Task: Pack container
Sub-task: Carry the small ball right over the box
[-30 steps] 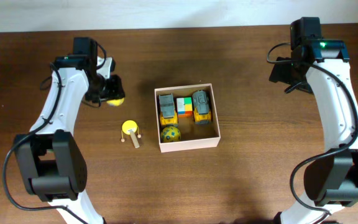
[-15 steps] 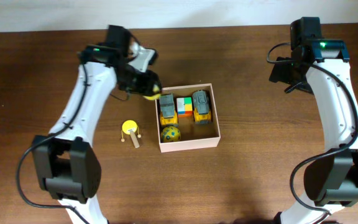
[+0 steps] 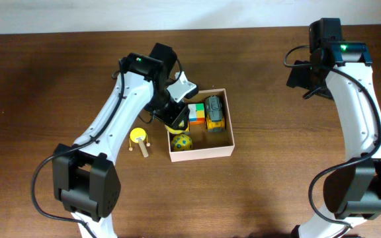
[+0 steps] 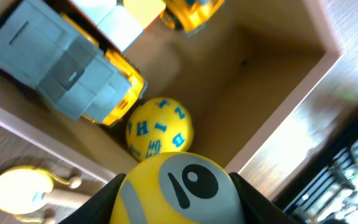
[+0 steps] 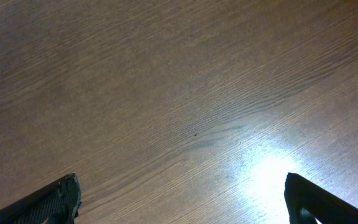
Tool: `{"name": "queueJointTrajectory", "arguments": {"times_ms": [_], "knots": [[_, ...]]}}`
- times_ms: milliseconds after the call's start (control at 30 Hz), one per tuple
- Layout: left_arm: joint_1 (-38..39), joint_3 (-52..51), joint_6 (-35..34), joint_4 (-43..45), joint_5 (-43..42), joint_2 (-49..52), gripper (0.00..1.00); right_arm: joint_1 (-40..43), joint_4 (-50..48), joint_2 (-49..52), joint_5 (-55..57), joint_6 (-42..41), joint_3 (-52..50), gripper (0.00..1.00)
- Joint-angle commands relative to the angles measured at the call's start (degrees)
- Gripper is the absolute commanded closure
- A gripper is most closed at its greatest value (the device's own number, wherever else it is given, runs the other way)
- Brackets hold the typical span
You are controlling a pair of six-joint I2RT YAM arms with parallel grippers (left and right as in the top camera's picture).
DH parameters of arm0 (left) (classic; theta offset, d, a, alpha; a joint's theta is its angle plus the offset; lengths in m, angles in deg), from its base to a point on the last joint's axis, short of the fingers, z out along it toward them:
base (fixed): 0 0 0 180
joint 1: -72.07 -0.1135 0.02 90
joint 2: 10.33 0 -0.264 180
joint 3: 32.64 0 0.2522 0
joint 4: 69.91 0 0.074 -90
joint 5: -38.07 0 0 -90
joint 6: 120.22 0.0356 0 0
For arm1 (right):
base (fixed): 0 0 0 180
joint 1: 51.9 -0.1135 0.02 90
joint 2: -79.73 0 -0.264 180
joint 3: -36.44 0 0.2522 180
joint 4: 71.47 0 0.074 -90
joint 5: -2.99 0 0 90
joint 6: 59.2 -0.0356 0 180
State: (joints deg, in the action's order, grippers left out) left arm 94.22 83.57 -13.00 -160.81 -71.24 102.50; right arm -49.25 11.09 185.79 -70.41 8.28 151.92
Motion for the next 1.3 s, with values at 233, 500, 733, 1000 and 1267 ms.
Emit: {"name": "queueJointTrajectory", "arguments": {"times_ms": [233, 500, 733, 1000, 1267], "knots": [[1.7, -0.4, 2.6, -0.1, 3.9, 0.2, 0.5, 0.0, 0.0, 0.2, 0.1, -0.7, -0.5, 0.01], [5.5, -4.1, 2.7, 1.0, 3.2, 0.2, 0.5, 0.0, 0.0, 0.2, 0.1, -0.7, -0.5, 0.01], [7.1, -4.2, 2.6, 1.0, 5.7, 0.3, 0.5, 0.0, 0.0, 0.2, 0.1, -0.7, -0.5, 0.01], [7.0, -4.2, 2.6, 0.7, 8.3, 0.3, 0.43, 0.0, 0.0, 0.2, 0.1, -0.7, -0.5, 0.01], [7.0, -4.2, 2.6, 0.9, 8.7, 0.3, 0.26, 0.0, 0.0, 0.2, 0.1, -0.7, -0.5, 0.01]]}}
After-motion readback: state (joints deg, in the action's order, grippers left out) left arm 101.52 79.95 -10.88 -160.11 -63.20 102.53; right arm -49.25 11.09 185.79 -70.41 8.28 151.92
